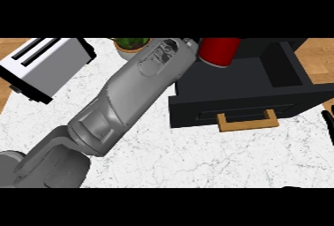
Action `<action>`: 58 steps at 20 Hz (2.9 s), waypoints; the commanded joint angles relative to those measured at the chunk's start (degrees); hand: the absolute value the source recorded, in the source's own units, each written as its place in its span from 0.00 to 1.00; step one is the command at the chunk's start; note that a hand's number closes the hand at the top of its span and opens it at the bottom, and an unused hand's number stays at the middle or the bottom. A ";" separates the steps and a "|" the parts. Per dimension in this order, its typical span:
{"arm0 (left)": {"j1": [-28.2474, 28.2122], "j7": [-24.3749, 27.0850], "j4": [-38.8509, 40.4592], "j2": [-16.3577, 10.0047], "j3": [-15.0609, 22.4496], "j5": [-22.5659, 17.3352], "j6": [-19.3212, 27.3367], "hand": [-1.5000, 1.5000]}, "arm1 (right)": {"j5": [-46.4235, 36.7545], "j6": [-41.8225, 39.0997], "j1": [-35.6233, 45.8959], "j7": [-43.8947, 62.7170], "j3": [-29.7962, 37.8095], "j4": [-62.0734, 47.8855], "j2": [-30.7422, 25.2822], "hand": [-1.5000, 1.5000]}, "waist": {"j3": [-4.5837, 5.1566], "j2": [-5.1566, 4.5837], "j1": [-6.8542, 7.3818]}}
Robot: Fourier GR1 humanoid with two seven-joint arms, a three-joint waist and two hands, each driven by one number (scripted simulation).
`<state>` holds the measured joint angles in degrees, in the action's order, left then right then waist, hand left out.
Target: Pick up the can, place it into the drawer and close the drawer
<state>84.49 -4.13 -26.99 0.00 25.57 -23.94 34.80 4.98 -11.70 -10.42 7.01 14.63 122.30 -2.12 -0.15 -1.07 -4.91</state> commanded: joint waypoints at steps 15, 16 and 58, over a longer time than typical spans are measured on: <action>-0.53 4.38 7.02 0.00 8.74 -4.57 5.18 0.00 | 1.82 -1.33 2.47 1.83 0.98 0.93 -2.67 0.00 | -0.05 -0.68 -3.18; -2.11 4.17 4.91 0.00 10.38 -5.10 6.03 0.00 | 0.50 1.14 7.82 2.64 0.53 -1.88 -2.37 0.00 | -0.03 -0.71 -2.02; -0.24 7.90 0.74 0.00 9.23 -15.93 13.89 0.00 | -55.78 8.18 14.51 -8.90 -18.65 -12.22 -13.09 0.00 | 0.12 0.79 4.45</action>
<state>83.49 5.02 -25.75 -0.01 35.30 -40.29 48.17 -44.20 -5.50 2.19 -1.22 -1.63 115.12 -14.55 -0.03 -0.58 -1.29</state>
